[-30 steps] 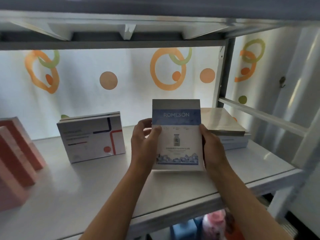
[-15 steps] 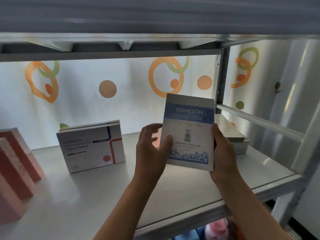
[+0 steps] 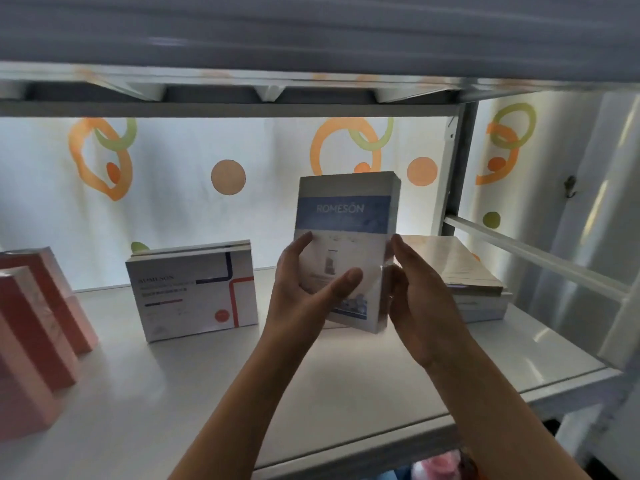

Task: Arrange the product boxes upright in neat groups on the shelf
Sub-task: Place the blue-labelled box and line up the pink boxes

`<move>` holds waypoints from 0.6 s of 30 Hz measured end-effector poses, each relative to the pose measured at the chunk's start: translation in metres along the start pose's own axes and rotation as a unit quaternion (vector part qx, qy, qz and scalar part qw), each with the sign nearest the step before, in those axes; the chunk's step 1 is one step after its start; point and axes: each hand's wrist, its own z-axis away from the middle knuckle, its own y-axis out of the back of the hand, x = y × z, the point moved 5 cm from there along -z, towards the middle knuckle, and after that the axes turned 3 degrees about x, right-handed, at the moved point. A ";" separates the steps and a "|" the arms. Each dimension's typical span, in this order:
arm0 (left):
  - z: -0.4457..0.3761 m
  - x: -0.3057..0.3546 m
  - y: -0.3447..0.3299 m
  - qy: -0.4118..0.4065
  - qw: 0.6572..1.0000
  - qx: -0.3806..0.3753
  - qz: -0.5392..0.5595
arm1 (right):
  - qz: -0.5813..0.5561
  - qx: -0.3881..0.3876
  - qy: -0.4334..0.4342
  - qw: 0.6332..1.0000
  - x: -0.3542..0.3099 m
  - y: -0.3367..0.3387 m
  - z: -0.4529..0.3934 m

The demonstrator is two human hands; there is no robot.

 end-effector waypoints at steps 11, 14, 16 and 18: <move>-0.002 -0.012 0.009 0.183 0.904 -0.071 0.380 | 0.223 -0.113 0.066 0.966 -0.009 -0.039 0.024; 0.001 -0.015 0.009 0.222 0.843 -0.091 0.481 | 0.322 -0.114 0.135 0.930 -0.010 -0.044 0.026; 0.000 -0.015 0.009 0.213 0.824 -0.106 0.514 | 0.408 -0.066 0.219 0.884 -0.015 -0.037 0.018; 0.001 -0.014 0.007 0.208 0.813 -0.109 0.533 | 0.422 -0.006 0.180 0.888 -0.015 -0.023 0.008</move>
